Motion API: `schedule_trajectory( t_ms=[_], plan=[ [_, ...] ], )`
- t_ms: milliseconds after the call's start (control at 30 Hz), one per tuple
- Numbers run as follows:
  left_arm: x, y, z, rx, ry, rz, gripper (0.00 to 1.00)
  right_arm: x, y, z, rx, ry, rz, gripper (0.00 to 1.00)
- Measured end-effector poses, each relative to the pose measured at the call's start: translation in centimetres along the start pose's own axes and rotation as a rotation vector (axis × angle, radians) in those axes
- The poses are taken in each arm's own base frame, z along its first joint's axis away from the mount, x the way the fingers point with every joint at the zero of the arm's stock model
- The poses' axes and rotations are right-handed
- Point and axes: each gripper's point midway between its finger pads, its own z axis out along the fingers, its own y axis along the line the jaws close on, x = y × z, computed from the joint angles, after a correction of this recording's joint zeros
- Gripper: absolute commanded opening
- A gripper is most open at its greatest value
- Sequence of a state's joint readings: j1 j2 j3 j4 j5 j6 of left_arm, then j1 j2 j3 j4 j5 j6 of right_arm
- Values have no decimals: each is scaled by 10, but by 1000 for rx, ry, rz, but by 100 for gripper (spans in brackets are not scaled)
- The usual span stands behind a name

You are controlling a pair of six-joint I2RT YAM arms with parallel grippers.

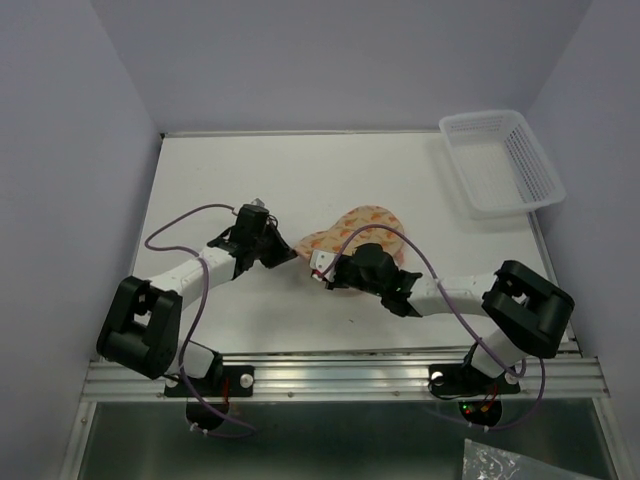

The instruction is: Place the bra in the laundry bag and zip it closed

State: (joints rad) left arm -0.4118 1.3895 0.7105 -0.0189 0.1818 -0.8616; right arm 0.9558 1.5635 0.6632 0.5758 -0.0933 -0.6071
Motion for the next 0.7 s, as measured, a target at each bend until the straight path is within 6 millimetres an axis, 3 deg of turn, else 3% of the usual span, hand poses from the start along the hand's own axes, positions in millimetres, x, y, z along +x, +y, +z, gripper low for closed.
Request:
schedule_trajectory(
  t_ms=[200, 700],
  plan=[
    [4, -4, 6, 37, 39, -4, 0, -9, 3, -17, -19, -40, 0, 1],
    [22, -39, 0, 253, 146, 46, 0, -26, -1, -64, -15, -95, 12, 1]
  ],
)
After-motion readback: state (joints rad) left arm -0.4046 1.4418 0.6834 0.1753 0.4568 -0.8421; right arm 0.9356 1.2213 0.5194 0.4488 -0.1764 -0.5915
